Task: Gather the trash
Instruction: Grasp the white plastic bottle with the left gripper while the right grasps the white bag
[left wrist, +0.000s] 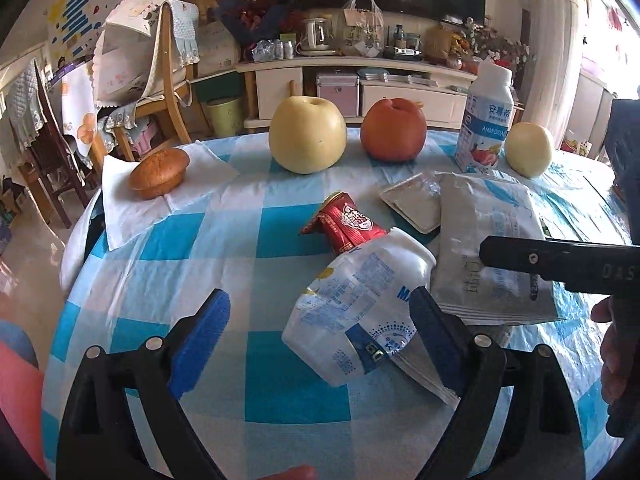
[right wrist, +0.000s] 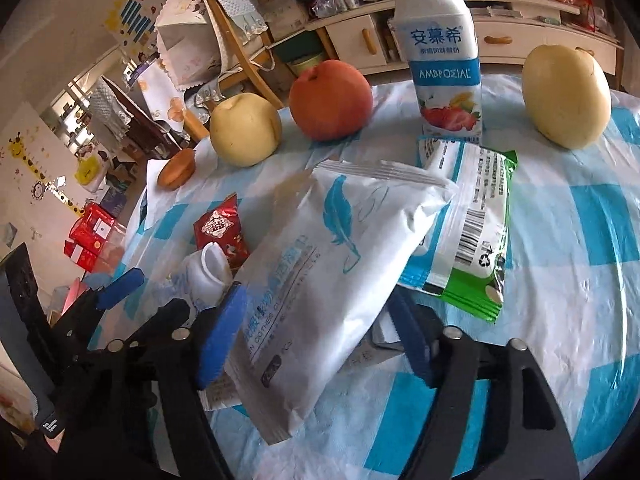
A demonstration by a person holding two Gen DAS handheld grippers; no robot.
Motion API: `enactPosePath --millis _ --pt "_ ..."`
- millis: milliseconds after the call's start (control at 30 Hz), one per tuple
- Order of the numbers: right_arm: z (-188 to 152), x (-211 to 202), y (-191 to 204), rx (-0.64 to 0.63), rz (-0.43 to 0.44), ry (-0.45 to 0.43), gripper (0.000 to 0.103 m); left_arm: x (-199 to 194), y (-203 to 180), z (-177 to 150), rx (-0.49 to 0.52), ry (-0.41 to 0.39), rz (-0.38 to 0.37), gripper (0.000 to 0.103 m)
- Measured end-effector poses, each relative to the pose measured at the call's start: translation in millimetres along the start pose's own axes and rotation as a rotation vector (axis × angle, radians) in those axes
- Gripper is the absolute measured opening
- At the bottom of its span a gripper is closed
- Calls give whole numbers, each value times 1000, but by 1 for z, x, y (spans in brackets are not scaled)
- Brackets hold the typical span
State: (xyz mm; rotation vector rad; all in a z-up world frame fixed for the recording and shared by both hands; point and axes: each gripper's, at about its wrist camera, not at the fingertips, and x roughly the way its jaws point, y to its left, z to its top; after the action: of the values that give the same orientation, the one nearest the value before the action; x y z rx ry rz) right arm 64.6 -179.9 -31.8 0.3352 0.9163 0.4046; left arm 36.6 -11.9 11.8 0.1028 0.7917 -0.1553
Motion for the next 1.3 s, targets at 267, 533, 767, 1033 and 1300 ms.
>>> enactPosePath --millis 267,533,767,1033,1300 --pt "0 -7 -1 -3 25 -39 46 0 -9 -3 47 9 -51 67" --pt "0 -11 -2 -3 37 -54 43 2 -6 -2 21 22 -82 43" --pt "0 -17 -3 -16 37 -60 42 1 -7 -2 19 38 -102 39" --pt "1 -18 -1 -31 33 -60 42 3 -9 -5 -25 115 -246 52" --pt "1 -18 -1 -34 32 -60 42 6 -30 -11 67 104 -182 73"
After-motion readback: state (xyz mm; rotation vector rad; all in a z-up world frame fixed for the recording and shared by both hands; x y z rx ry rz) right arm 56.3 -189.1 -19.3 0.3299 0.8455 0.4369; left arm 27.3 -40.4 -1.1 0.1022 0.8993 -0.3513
